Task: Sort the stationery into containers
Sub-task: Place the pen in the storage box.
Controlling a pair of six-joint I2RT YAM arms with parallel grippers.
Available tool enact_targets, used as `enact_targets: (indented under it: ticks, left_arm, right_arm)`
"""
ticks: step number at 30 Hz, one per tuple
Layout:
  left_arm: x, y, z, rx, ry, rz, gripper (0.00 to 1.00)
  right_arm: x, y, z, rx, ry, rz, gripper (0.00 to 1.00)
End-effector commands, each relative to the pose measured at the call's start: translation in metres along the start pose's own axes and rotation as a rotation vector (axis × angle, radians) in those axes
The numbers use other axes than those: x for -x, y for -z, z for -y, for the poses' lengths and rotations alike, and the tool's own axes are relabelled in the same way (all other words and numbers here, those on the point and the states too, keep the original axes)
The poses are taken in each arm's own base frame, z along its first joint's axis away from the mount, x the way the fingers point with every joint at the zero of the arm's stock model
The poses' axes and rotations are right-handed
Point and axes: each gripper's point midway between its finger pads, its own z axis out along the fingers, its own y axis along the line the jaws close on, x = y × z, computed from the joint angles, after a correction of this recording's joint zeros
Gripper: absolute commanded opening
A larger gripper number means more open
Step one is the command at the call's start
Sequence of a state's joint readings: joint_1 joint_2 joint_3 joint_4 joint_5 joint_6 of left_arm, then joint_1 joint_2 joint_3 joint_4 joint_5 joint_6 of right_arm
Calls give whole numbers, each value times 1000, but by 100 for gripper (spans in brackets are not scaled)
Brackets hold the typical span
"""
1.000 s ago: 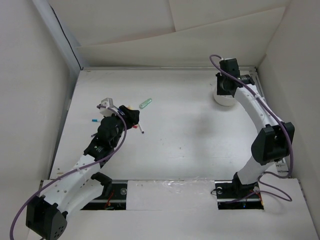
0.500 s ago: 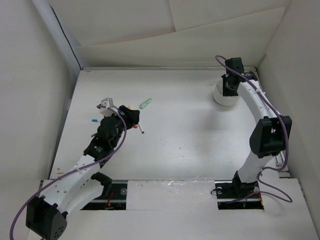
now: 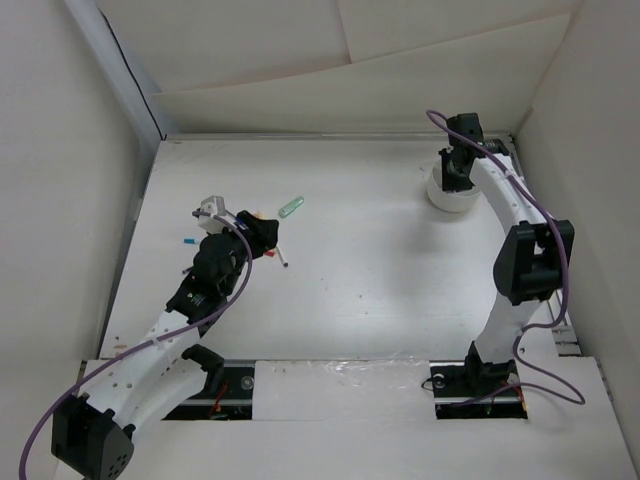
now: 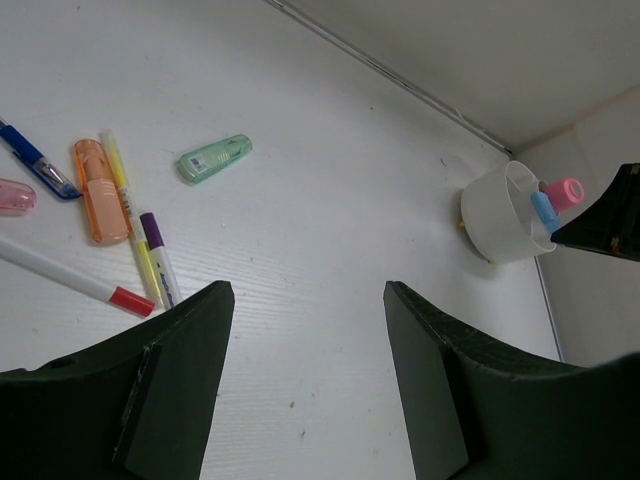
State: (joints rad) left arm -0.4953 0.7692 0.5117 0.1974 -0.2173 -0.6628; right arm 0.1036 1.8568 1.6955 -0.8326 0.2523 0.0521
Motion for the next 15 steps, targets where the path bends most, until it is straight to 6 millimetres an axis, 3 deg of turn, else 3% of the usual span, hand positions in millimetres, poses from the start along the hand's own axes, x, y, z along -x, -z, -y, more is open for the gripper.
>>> enact_targets:
  ticks: [1, 5, 9, 15]
  left_arm:
    - [22, 2, 15, -42, 23, 64, 58]
    - [24, 4, 16, -48, 25, 70, 58]
    - [23, 4, 17, -55, 25, 64, 58]
    - [23, 4, 17, -55, 25, 64, 58]
  right_arm:
    - [15, 7, 4, 6, -6, 32, 13]
    - [8, 6, 2, 14, -1, 9, 13]
    - [4, 19, 8, 4, -6, 31, 13]
    - [17, 32, 10, 9, -18, 78, 13]
